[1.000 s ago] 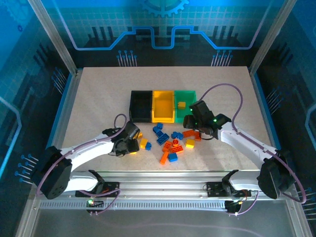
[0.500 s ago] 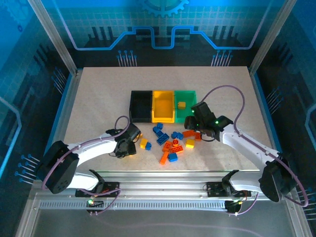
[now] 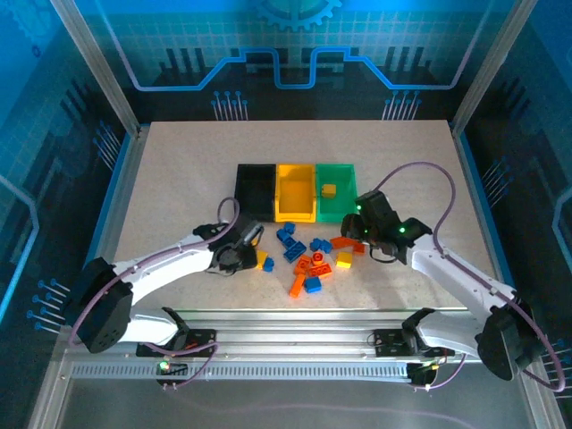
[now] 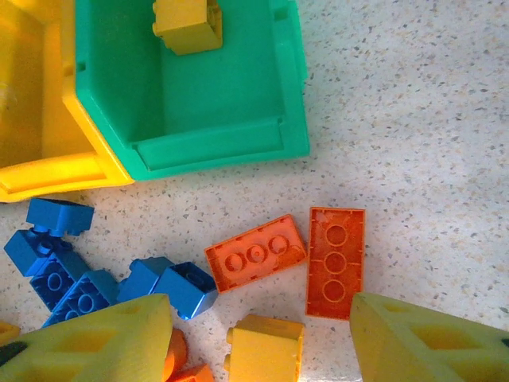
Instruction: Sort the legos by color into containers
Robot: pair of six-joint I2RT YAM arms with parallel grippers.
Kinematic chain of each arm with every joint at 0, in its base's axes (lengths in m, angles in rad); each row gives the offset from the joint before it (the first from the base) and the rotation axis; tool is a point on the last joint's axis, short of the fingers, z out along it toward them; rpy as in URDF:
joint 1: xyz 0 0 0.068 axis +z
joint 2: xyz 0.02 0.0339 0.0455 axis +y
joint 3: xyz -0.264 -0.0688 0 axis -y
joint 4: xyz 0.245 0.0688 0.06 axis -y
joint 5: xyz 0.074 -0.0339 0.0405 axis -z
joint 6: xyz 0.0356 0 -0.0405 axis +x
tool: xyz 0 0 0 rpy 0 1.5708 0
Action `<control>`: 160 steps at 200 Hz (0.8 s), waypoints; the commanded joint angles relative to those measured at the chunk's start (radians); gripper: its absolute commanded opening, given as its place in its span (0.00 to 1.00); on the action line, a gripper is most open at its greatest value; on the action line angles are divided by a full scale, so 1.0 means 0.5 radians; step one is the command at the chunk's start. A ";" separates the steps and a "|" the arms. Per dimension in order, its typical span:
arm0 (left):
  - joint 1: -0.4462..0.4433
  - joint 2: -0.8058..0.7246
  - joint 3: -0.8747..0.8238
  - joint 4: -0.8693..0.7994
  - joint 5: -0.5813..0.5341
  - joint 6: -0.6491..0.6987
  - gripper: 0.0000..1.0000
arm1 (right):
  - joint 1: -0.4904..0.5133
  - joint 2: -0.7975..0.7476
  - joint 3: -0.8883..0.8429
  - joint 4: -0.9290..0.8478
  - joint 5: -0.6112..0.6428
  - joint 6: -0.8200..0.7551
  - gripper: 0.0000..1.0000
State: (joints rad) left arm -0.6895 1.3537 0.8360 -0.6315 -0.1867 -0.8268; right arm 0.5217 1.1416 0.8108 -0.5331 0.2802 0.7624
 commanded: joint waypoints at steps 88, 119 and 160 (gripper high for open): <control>-0.156 1.567 2.319 -0.278 0.000 0.450 0.20 | -0.107 -0.296 -0.228 -0.150 0.042 0.074 0.63; -0.132 1.881 2.734 -0.339 0.036 0.437 0.23 | -0.120 -0.363 -0.268 -0.161 0.039 0.100 0.63; -0.092 2.060 2.981 -0.362 0.130 0.376 0.44 | -0.129 -0.430 -0.285 -0.179 0.028 0.138 0.66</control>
State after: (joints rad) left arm -0.7525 2.3615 2.2574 -0.7654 -0.1680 -0.6357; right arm 0.4736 0.9508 0.6785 -0.5987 0.2802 0.8009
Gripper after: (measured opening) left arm 0.374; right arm 0.647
